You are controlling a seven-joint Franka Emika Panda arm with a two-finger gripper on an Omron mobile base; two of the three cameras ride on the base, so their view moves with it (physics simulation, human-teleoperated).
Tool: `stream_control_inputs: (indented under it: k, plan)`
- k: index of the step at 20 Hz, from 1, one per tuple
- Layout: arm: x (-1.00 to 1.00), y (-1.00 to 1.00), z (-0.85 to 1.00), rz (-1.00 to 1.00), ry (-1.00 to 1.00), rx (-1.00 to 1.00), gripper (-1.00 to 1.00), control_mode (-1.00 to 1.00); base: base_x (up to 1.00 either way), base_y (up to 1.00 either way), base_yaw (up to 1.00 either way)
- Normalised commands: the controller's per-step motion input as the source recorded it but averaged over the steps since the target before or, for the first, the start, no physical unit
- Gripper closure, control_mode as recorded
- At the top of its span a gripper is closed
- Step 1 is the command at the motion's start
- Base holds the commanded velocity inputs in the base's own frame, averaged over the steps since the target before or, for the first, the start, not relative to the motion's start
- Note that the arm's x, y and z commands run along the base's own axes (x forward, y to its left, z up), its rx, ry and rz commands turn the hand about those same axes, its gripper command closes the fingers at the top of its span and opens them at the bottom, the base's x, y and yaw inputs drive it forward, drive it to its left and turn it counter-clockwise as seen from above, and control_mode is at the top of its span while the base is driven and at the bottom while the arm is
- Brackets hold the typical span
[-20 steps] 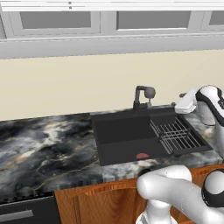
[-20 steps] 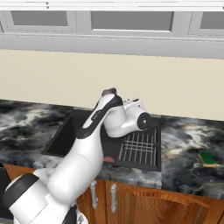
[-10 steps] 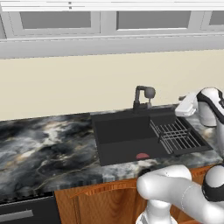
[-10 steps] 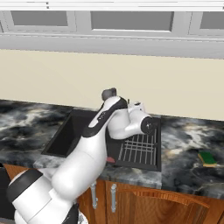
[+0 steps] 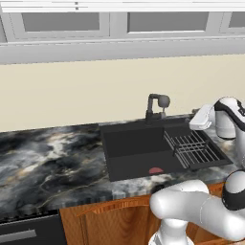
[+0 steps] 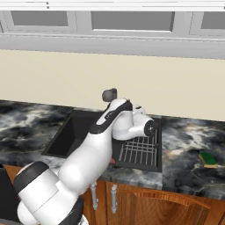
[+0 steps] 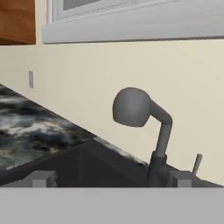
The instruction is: Soak the sponge with water for a few seconds and then drop it inside the sink.
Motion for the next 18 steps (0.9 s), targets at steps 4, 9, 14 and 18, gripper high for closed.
stream_control_inputs:
  k: [4, 9, 14, 18]
  plan:
    - [0.27, 0.0, -0.03, 0.02, 0.1, 0.03, -1.0, -1.0, 0.0, 0.0, 0.0]
    - [0.26, 0.0, -0.05, 0.0, 0.06, 0.04, -1.0, -1.0, 0.0, 0.0, 0.0]
    - [0.33, 0.0, -0.1, 0.0, 0.01, 0.08, -1.0, -1.0, 0.0, 0.0, 0.0]
    - [0.36, 0.0, -0.14, 0.0, 0.0, 0.11, -1.0, -1.0, 0.0, 0.0, 0.0]
